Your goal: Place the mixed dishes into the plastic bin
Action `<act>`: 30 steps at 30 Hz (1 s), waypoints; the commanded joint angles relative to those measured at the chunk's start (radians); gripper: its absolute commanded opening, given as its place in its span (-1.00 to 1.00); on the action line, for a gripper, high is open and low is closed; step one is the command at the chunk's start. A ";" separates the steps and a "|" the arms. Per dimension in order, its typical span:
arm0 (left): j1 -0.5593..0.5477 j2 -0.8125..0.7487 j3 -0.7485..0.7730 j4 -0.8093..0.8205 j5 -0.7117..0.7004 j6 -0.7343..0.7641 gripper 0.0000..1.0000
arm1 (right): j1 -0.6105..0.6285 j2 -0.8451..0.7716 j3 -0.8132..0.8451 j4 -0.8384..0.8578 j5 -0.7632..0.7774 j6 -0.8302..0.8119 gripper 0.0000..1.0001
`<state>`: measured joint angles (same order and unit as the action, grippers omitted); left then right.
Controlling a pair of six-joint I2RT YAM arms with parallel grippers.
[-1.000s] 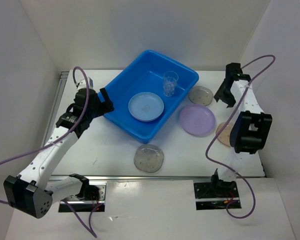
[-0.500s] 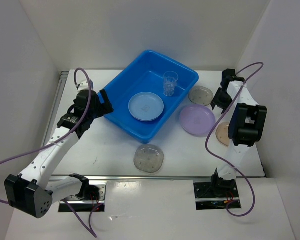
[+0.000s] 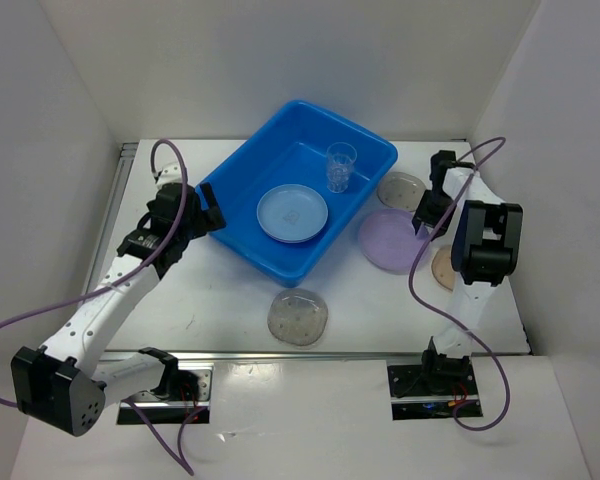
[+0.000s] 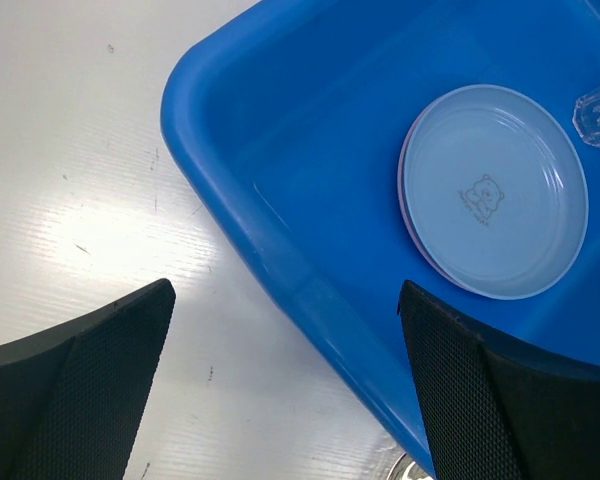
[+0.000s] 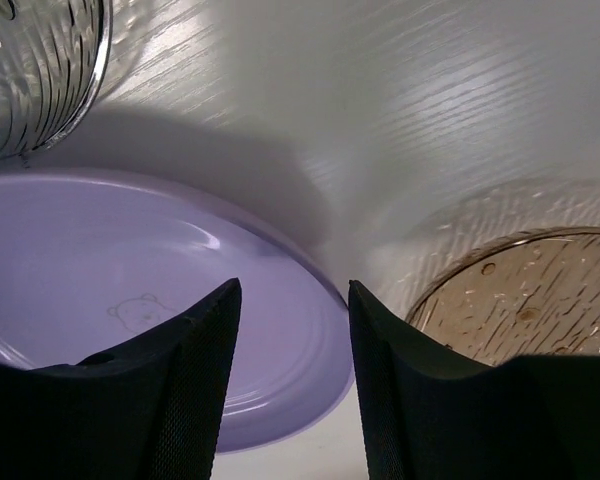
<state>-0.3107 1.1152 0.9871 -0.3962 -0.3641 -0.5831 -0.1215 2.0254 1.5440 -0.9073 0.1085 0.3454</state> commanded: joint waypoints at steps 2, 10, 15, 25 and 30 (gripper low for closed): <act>0.004 -0.009 -0.008 0.030 -0.027 0.020 1.00 | 0.019 0.022 -0.002 0.001 0.026 -0.013 0.05; 0.004 -0.018 -0.027 0.030 -0.027 0.020 1.00 | 0.019 0.042 0.007 -0.008 0.014 -0.031 -0.11; 0.004 -0.028 -0.027 0.030 -0.047 0.029 1.00 | 0.029 0.061 -0.002 -0.008 -0.004 -0.031 -0.31; 0.004 -0.018 0.001 0.030 -0.079 0.049 1.00 | 0.039 0.013 -0.091 0.024 -0.039 -0.022 -0.93; 0.004 -0.009 0.001 0.030 -0.079 0.049 1.00 | 0.072 -0.082 -0.111 0.024 -0.062 -0.013 -0.97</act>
<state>-0.3107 1.1152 0.9630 -0.3950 -0.4225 -0.5522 -0.0898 2.0106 1.4631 -0.8913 0.0601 0.3241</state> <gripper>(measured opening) 1.000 0.198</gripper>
